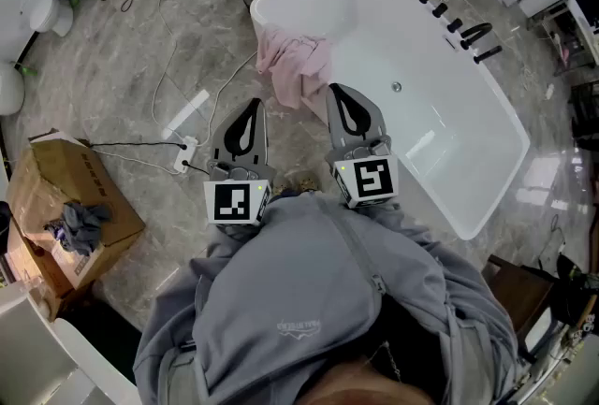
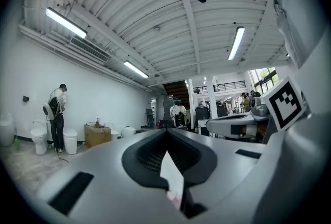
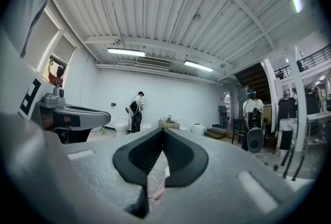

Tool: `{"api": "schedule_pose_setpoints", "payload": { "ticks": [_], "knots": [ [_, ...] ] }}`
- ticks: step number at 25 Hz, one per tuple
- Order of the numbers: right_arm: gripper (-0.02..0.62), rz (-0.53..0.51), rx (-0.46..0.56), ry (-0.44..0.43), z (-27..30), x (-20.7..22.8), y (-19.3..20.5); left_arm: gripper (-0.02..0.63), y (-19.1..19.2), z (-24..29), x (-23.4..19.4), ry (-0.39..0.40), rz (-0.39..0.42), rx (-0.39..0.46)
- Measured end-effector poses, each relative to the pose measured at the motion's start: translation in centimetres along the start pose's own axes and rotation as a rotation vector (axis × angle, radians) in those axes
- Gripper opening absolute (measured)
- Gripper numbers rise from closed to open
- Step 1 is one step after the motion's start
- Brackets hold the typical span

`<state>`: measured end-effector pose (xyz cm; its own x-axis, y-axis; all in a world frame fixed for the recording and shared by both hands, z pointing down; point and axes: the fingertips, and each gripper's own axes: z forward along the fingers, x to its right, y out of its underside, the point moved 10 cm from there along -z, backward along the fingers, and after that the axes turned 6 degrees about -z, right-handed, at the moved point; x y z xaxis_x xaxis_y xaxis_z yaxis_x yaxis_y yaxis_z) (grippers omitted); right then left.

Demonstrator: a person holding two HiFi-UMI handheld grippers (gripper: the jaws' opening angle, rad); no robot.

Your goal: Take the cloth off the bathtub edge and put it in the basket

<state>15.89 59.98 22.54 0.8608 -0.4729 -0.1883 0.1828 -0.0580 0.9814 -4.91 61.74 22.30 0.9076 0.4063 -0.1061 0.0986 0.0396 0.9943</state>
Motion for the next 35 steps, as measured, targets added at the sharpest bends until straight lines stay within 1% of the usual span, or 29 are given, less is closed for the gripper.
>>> {"api": "schedule_pose_setpoints", "payload": {
  "ticks": [6, 10, 14, 19, 22, 25, 30, 35],
  "knots": [
    [0.004, 0.013, -0.004, 0.013, 0.4, -1.2, -0.1, 0.006, 0.0, -0.3, -1.1, 0.024, 0.003, 0.009],
    [0.003, 0.014, -0.012, 0.026, 0.7, -2.0, -0.1, 0.006, 0.0, -0.6, -1.8, 0.036, -0.002, -0.005],
    [0.005, 0.016, 0.004, 0.027, 1.1, -3.3, -0.3, 0.006, -0.2, -1.1, -3.0, 0.048, -0.008, 0.008],
    [0.005, 0.033, -0.014, 0.066, 1.3, -3.8, 0.2, 0.006, 0.1, -1.2, -4.7, 0.056, -0.020, 0.017],
    [0.005, 0.060, -0.032, 0.100, 1.4, -3.2, 0.6, 0.006, 0.4, -0.9, -5.3, 0.059, -0.028, 0.018],
    [0.005, 0.068, -0.026, 0.124, 2.3, -2.3, 0.6, 0.006, 0.3, 0.2, -5.8, 0.064, -0.028, 0.021],
    [0.005, 0.067, -0.013, 0.120, 5.0, -0.7, 0.9, 0.006, 0.6, 2.9, -6.8, 0.070, -0.028, 0.022],
    [0.005, 0.055, -0.008, 0.100, 9.9, 2.1, 1.9, 0.006, 1.2, 7.4, -8.7, 0.069, -0.037, 0.024]
  ]
}}
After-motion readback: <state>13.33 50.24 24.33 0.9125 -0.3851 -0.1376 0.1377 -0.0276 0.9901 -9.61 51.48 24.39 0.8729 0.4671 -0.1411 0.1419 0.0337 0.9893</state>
